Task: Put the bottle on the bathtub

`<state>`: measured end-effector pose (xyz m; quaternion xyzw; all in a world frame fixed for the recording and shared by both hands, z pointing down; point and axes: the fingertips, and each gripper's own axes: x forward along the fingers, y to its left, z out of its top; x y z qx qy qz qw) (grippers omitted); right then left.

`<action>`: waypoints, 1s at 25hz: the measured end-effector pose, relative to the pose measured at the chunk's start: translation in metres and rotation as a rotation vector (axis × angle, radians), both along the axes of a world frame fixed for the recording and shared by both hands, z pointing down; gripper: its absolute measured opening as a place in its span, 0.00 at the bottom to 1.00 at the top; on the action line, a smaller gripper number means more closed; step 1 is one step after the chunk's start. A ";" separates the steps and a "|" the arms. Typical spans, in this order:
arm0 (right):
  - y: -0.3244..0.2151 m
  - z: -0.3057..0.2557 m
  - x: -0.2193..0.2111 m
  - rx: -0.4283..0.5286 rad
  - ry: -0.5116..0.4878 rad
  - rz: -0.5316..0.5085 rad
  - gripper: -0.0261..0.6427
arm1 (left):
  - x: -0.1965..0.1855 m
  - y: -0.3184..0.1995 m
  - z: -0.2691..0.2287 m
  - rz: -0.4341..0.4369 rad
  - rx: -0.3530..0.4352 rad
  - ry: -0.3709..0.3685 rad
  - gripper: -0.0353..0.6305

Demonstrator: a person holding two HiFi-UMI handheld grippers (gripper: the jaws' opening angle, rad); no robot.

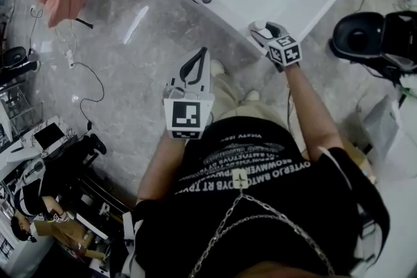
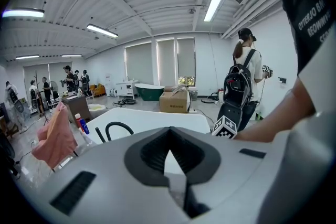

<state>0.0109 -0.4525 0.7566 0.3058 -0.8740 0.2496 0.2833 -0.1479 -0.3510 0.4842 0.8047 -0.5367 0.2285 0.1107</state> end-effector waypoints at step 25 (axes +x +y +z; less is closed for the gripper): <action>0.067 -0.070 0.009 0.126 -0.060 -0.172 0.36 | -0.003 0.030 -0.019 -0.083 0.070 0.010 0.05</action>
